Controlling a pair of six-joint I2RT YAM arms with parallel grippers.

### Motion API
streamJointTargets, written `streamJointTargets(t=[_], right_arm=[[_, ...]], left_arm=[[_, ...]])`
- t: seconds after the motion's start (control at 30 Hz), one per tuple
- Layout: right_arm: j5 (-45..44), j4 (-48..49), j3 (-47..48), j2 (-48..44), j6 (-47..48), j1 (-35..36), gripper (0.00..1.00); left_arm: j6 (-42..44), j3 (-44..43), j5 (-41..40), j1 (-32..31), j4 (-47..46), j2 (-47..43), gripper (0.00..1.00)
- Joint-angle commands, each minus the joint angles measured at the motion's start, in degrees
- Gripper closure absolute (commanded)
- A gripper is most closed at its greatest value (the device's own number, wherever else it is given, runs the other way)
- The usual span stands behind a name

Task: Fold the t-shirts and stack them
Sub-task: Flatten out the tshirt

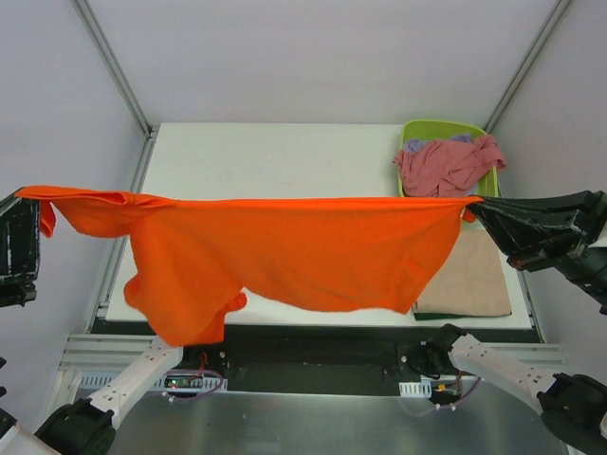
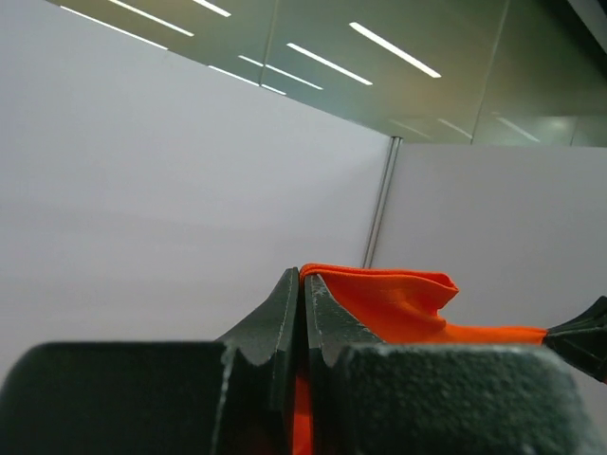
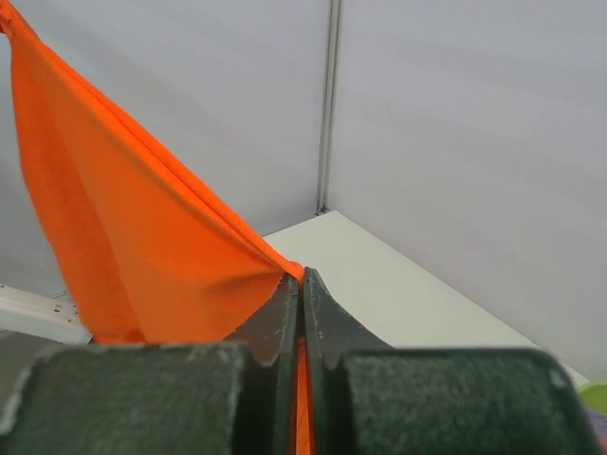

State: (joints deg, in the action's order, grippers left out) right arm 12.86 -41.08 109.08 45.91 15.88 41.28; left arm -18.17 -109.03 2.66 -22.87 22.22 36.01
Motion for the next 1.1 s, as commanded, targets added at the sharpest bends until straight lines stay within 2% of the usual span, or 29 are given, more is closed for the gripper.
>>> streamJointTargets(t=[0.0,0.13,0.23,0.33,0.43,0.47,0.5,0.53,0.57,0.67,0.8,0.9,1.07], right_arm=[[-6.0,3.4,-1.2,2.7,0.0,-0.2,1.0],[-26.3,7.9,-7.2,7.4,3.8,-0.2,1.0],[-39.3,16.4,-16.3,12.5,8.8,-0.7,1.0],[-40.7,21.2,-22.4,20.2,7.9,-4.9,1.0],[-37.1,24.7,-25.7,32.1,3.2,-10.6,0.97],[-36.8,25.0,-25.8,36.7,1.5,-12.1,0.92],[-36.5,24.8,-25.1,40.4,0.5,-12.9,0.84],[-36.2,24.6,-24.2,44.6,0.3,-13.7,0.65],[-36.5,24.6,-23.1,47.9,0.2,-13.9,0.38],[-36.3,23.9,-19.8,53.6,0.3,-14.2,0.17],[-31.9,23.8,-20.5,52.9,-0.9,-14.2,0.01],[-30.9,23.6,-23.5,50.2,-2.9,-14.2,0.04],[-22.9,21.5,-30.0,44.5,-7.2,-14.3,0.04]], left_arm=[[5.8,0.8,-2.3,0.6,-1.7,8.2,1.0],[9.8,6.6,-16.9,0.6,-4.4,14.7,1.0],[14.6,13.6,-26.5,0.6,-10.0,21.7,0.99],[17.6,18.6,-31.9,1.6,-14.2,31.9,0.9],[17.6,20.0,-28.0,5.8,-14.4,44.6,0.8],[17.6,19.7,-27.5,6.9,-14.4,48.9,0.62],[17.6,18.1,-27.6,7.5,-12.9,54.2,0.4],[17.6,16.1,-27.6,7.9,-10.6,58.2,0.21],[17.6,13.7,-27.7,7.9,-8.1,62.3,0.01],[17.0,9.4,-26.8,7.9,-3.9,68.7,0.01],[14.9,11.4,-26.0,8.0,-3.8,68.7,0.01],[12.8,14.5,-24.7,8.0,-3.2,66.6,0.01],[6.1,26.7,-22.1,8.1,-2.1,58.6,0.01]])
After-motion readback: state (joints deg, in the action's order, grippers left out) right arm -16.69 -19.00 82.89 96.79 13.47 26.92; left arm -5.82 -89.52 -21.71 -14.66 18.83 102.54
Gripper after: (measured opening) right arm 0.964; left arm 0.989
